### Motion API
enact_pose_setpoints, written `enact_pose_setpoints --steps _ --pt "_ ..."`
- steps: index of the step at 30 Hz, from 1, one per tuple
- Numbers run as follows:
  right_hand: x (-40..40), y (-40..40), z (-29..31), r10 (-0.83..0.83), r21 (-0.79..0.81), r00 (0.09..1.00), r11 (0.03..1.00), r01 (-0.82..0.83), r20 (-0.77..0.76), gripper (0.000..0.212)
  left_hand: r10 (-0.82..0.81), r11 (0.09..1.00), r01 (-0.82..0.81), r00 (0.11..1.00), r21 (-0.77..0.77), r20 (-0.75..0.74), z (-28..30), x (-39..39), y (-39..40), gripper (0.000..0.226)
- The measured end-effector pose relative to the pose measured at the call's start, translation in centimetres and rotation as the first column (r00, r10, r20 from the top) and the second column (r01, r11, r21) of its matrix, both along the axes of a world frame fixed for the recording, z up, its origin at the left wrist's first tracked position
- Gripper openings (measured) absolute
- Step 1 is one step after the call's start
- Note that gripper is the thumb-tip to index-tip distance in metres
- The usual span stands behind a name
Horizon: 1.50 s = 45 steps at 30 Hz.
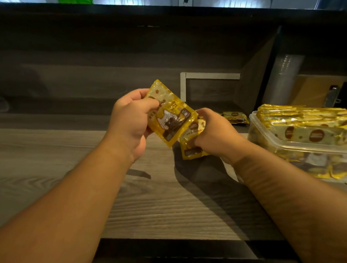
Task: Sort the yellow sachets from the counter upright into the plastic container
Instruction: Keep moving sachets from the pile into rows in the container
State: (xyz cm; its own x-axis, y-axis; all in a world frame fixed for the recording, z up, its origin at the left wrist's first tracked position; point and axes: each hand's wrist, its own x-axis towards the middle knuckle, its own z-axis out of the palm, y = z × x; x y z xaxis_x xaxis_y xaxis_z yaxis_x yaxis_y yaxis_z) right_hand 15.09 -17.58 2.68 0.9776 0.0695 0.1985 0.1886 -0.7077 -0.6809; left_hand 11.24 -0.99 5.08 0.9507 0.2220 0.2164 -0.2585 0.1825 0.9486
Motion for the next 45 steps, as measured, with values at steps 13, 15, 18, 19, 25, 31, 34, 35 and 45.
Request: enact_pose_setpoints --steps 13,15,18,19,25,31,34,35,45 --pt "-4.6 -6.0 6.3 -0.204 0.332 0.884 0.941 0.060 0.421 0.055 0.204 0.969 -0.231 0.949 0.092 0.240 3.1 -2.7 -6.0 0.012" --pt "-5.1 -8.9 6.9 -0.258 0.332 0.838 0.938 0.099 0.480 0.053 0.151 0.967 -0.192 0.961 0.166 0.233 3.4 -3.0 -7.7 0.009" --pt "-5.5 -12.7 7.4 -0.333 0.412 0.802 0.903 0.120 0.496 0.054 0.044 0.943 -0.114 0.974 0.313 0.223 3.5 -3.1 -10.4 0.010" --pt "-5.7 -14.1 7.5 -0.362 0.462 0.799 0.879 0.120 0.481 0.055 -0.008 0.935 -0.068 0.977 0.348 0.211 3.6 -3.2 -11.6 0.011" --pt "-7.7 -20.7 7.2 -0.462 0.594 0.748 0.796 0.114 0.476 0.050 -0.271 0.746 0.141 0.957 0.651 0.103 4.4 -2.8 -18.1 0.033" --pt "-9.1 -23.4 6.4 -0.485 0.627 0.719 0.774 0.088 0.498 0.043 -0.320 0.477 -0.047 0.921 0.877 0.223 4.0 -2.3 -22.1 0.028" --pt "-9.2 -24.0 6.1 -0.452 0.595 0.736 0.799 0.084 0.503 0.041 -0.350 0.261 -0.217 0.887 0.941 0.301 3.5 -1.9 -23.2 0.030" --pt "-9.2 -24.1 6.0 -0.445 0.579 0.740 0.810 0.093 0.505 0.040 -0.363 0.182 -0.262 0.878 0.948 0.312 3.5 -1.8 -23.4 0.032" --pt "-9.3 -25.5 5.8 -0.362 0.499 0.806 0.861 0.097 0.468 0.030 -0.407 0.012 -0.174 0.899 0.985 0.163 3.9 -0.9 -24.2 0.032"
